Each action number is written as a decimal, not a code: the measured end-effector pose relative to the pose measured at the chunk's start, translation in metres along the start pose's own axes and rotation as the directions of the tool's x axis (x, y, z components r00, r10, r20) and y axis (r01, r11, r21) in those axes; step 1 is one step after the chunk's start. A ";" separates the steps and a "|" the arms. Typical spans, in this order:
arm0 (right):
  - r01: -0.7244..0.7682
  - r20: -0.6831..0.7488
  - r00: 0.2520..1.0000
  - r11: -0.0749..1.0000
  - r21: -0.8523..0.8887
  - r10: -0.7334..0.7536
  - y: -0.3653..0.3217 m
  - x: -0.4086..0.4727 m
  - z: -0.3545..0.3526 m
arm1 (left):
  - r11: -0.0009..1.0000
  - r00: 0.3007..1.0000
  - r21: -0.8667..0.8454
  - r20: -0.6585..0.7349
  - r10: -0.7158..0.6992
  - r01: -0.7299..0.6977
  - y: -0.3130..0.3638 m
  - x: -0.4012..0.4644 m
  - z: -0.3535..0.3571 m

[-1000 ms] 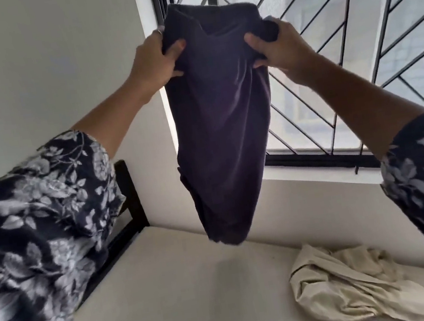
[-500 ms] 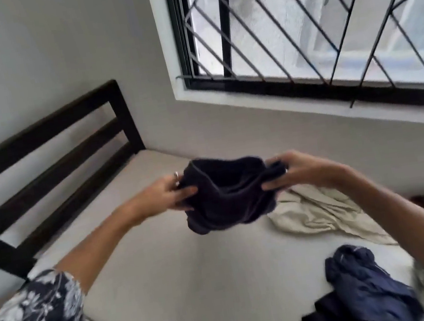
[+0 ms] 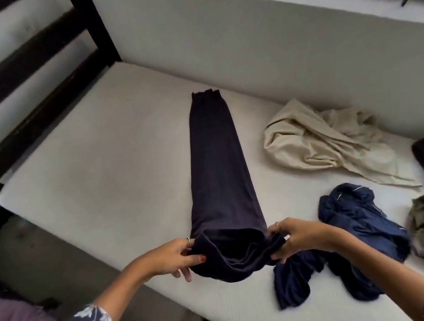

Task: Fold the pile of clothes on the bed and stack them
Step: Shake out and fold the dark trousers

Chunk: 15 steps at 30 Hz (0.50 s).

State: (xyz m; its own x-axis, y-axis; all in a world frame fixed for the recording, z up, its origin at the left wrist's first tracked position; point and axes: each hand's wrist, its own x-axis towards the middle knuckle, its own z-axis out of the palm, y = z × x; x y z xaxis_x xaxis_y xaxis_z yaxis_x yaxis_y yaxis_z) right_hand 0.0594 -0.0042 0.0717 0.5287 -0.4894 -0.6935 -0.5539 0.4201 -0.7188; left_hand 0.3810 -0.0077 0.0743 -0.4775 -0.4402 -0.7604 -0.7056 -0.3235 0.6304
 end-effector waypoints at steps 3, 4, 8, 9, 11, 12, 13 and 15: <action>-0.031 -0.074 0.997 0.997 0.065 0.035 0.011 0.037 -0.014 | 0.999 0.993 -0.037 -0.118 -0.010 0.005 -0.017 0.036 -0.014; -0.029 -0.115 0.993 0.997 0.070 0.037 0.010 0.048 -0.021 | 0.998 0.986 -0.066 -0.162 -0.025 0.014 -0.020 0.047 -0.021; 0.023 -0.318 0.948 0.988 0.153 0.027 0.017 0.115 -0.062 | 0.971 0.947 -0.237 -0.309 -0.090 0.015 -0.031 0.120 -0.060; 0.042 -0.361 0.932 0.982 0.183 0.027 0.020 0.132 -0.071 | 0.963 0.934 -0.270 -0.343 -0.100 0.004 -0.035 0.137 -0.069; 0.082 -0.426 0.904 0.969 0.233 0.026 0.029 0.173 -0.090 | 0.951 0.907 -0.310 -0.403 -0.120 -0.013 -0.042 0.179 -0.088; 0.092 -0.454 0.890 0.966 0.243 0.029 0.033 0.190 -0.098 | 0.946 0.889 -0.322 -0.440 -0.126 -0.026 -0.044 0.196 -0.096; 0.097 -0.483 0.875 0.964 0.249 0.036 0.040 0.211 -0.107 | 0.943 0.872 -0.330 -0.473 -0.129 -0.039 -0.049 0.218 -0.104; 0.087 -0.541 0.839 0.963 0.255 0.068 0.054 0.245 -0.120 | 0.942 0.841 -0.334 -0.520 -0.153 -0.035 -0.060 0.252 -0.114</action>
State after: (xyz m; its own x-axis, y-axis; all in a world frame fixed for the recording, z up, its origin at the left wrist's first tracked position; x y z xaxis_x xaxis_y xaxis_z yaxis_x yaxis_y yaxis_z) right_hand 0.0818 -0.1928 -0.1314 0.0582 -0.7952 -0.6036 -0.3238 0.5569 -0.7649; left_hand 0.3623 -0.1945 -0.1378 -0.0215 -0.7559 -0.6543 -0.4729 -0.5689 0.6728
